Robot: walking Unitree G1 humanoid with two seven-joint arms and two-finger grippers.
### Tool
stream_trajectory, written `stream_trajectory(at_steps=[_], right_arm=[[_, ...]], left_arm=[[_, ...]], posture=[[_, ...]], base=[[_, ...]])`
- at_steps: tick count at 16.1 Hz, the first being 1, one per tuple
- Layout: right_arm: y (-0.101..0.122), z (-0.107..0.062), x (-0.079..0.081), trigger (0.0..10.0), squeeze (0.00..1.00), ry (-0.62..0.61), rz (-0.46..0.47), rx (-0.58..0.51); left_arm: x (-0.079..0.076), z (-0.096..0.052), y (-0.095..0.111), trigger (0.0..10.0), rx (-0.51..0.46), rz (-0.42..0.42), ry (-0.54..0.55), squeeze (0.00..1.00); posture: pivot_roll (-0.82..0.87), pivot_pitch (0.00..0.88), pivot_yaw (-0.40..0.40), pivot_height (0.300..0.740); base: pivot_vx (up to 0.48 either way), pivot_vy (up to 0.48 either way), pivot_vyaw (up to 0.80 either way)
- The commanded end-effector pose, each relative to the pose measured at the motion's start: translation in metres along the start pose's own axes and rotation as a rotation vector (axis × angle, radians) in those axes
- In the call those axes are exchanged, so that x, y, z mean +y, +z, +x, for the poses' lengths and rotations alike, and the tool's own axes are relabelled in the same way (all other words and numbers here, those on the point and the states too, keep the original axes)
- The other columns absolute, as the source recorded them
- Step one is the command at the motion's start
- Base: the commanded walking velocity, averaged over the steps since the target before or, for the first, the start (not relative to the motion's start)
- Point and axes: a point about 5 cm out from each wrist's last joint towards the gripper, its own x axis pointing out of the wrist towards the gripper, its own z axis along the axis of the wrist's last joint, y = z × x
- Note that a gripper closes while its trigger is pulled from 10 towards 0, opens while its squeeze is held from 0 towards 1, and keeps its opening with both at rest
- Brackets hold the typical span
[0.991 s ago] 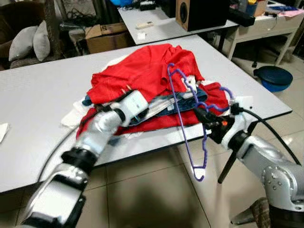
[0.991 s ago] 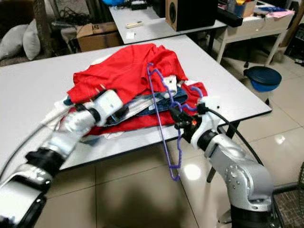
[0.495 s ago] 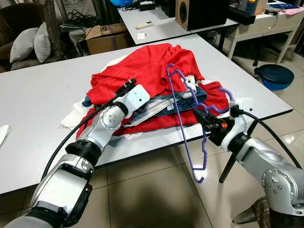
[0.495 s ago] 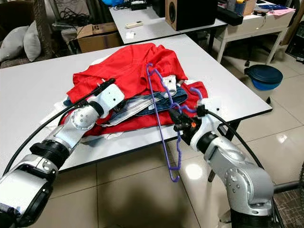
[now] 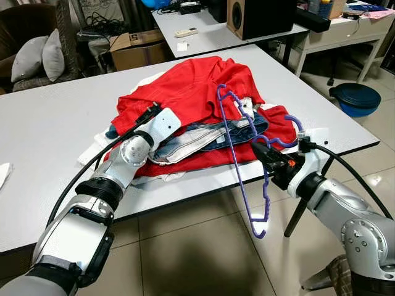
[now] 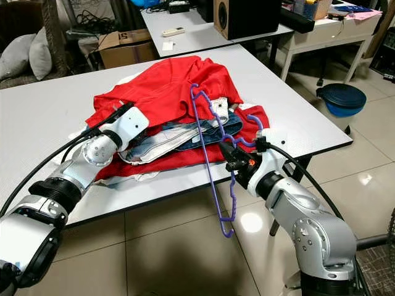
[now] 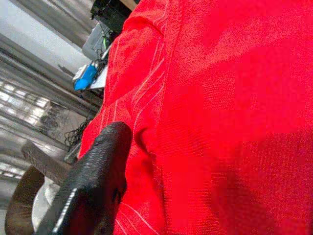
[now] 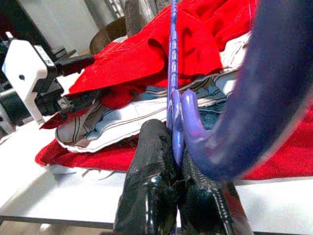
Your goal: Hang hanger
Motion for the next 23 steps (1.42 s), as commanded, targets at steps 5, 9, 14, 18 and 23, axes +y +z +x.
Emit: stream_trajectory(at_steps=[5,9,14,18,23], right_arm=[[0.004,-0.006,0.010,10.0,0.00,0.085,-0.041,-0.016],[0.007,-0.025,0.015,10.0,0.00,0.172,-0.093,-0.038],[0.000,-0.041,0.014,10.0,0.00,0.211,-0.142,0.029],[-0.010,-0.044,0.014,10.0,0.00,0.208,-0.165,0.088],[-0.016,-0.044,0.015,10.0,0.00,0.189,-0.180,0.106]], left_arm=[[0.011,0.004,0.010,0.0,-0.043,-0.085,0.012,0.00],[0.010,0.006,0.013,0.0,-0.049,-0.123,-0.001,0.00],[0.011,0.010,0.021,0.0,-0.065,-0.247,-0.049,0.00],[0.011,0.014,0.030,0.0,-0.091,-0.287,-0.083,0.00],[0.008,0.016,0.041,0.0,-0.140,-0.408,-0.166,0.00]], posture=[[-0.15,0.000,0.128,0.740],[-0.15,0.000,0.130,0.740],[-0.15,0.000,0.138,0.740],[-0.16,0.000,0.141,0.740],[-0.16,0.000,0.149,0.740]], base=[[0.000,0.000,0.00],[0.000,0.000,0.00],[0.000,0.000,0.00],[0.000,0.000,0.00],[0.000,0.000,0.00]])
